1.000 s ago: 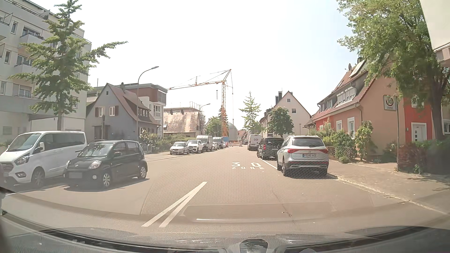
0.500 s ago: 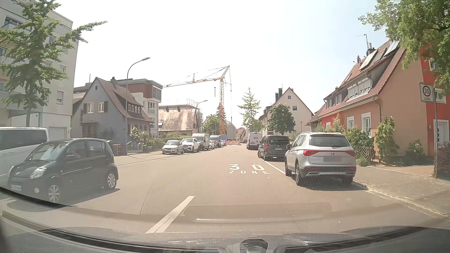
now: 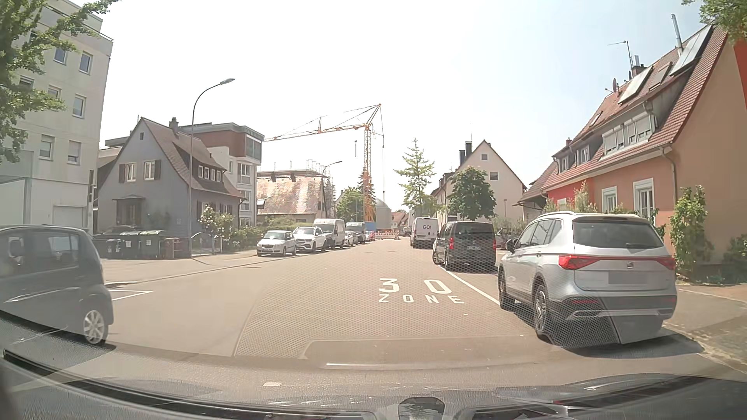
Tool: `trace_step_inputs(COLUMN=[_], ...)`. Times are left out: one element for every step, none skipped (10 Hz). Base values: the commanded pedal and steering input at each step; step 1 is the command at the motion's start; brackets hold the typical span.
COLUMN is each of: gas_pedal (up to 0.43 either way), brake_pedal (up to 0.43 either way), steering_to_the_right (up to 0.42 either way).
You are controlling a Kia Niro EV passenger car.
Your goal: Follow the waypoints while adhering to traffic rules and regulations
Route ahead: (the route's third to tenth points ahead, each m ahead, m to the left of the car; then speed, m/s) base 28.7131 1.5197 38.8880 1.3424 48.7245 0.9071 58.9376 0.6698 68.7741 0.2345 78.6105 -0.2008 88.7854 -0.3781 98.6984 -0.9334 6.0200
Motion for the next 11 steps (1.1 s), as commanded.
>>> trace_step_inputs(gas_pedal=[0.130,0.130,0.130,0.130,0.130,0.130,0.130,0.130,0.130,0.130,0.130], brake_pedal=[0.000,0.000,0.000,0.000,0.000,0.000,0.000,0.000,0.000,0.000,0.000], steering_to_the_right=[-0.001,-0.004,-0.004,-0.004,-0.004,-0.004,-0.004,-0.004,-0.002,-0.001,-0.001])
